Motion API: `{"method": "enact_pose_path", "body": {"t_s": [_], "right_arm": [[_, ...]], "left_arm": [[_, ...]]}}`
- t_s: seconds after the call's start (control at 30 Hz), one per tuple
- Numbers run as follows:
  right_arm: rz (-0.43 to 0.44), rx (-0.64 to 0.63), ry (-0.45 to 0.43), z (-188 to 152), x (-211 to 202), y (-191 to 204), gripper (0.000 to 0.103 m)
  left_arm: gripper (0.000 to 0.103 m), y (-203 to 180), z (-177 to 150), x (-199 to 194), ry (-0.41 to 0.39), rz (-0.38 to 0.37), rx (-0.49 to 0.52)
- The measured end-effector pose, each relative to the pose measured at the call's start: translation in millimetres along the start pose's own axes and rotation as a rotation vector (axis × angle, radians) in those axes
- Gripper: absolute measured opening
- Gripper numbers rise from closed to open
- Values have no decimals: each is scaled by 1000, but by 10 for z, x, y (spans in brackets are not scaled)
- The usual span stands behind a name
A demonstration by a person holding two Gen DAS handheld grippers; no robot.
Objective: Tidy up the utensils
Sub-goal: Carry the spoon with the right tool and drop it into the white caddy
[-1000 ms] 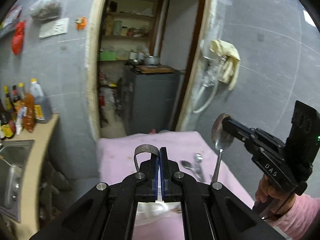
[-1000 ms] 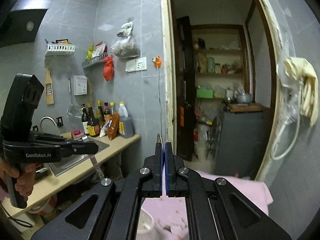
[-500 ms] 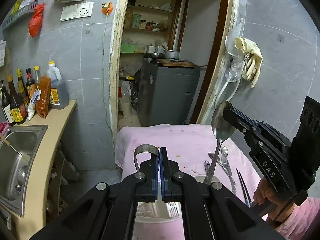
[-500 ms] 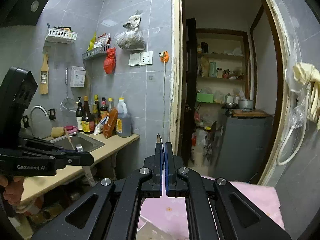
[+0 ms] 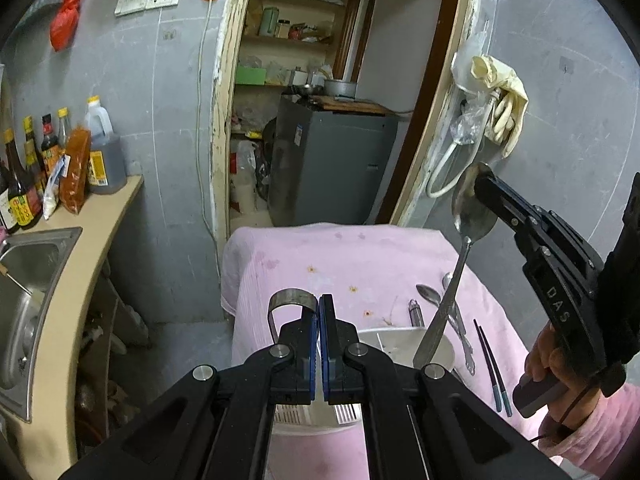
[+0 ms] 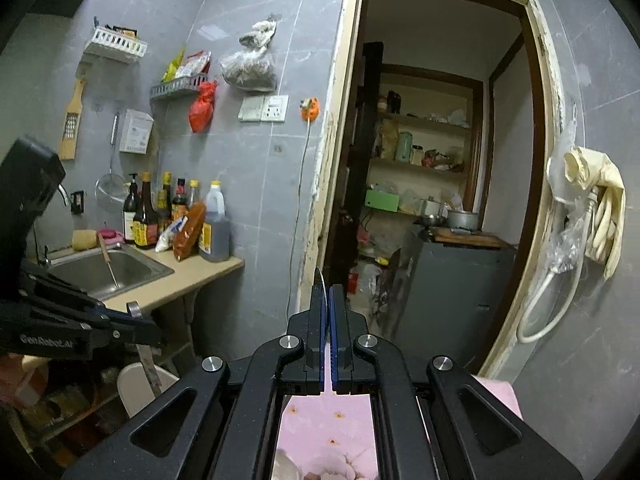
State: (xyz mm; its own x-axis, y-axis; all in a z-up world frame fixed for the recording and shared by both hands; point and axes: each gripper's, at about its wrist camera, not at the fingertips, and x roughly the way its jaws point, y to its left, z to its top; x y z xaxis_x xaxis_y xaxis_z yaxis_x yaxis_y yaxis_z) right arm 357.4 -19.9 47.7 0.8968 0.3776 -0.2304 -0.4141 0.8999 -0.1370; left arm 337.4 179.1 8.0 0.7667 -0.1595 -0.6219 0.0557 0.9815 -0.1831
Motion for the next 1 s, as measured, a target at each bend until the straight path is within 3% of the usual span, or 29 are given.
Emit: {"method": "enact_pose_path", "body": {"t_s": [0.4, 0.53, 0.57, 0.63, 0.7, 0.9, 1.0], "right_arm": [[71, 68, 119, -353, 72, -55, 5], [103, 103, 143, -427, 54, -121, 18], [107, 109, 146, -435, 53, -132, 19], [115, 119, 150, -455, 36, -153, 19], [118, 125, 150, -467, 15, -170, 20], [117, 140, 137, -442, -80, -223, 30], [110, 151, 124, -402, -162, -263, 40]], "left_arm": [[3, 16, -215, 162, 166, -1, -42], [4, -8, -285, 184, 207, 2, -43], [7, -14, -294, 177, 209, 4, -40], [23, -23, -309, 154, 210, 8, -37], [58, -28, -312, 114, 196, 27, -37], [59, -62, -327, -24, 159, 48, -29], [64, -56, -322, -94, 132, 54, -50]]}}
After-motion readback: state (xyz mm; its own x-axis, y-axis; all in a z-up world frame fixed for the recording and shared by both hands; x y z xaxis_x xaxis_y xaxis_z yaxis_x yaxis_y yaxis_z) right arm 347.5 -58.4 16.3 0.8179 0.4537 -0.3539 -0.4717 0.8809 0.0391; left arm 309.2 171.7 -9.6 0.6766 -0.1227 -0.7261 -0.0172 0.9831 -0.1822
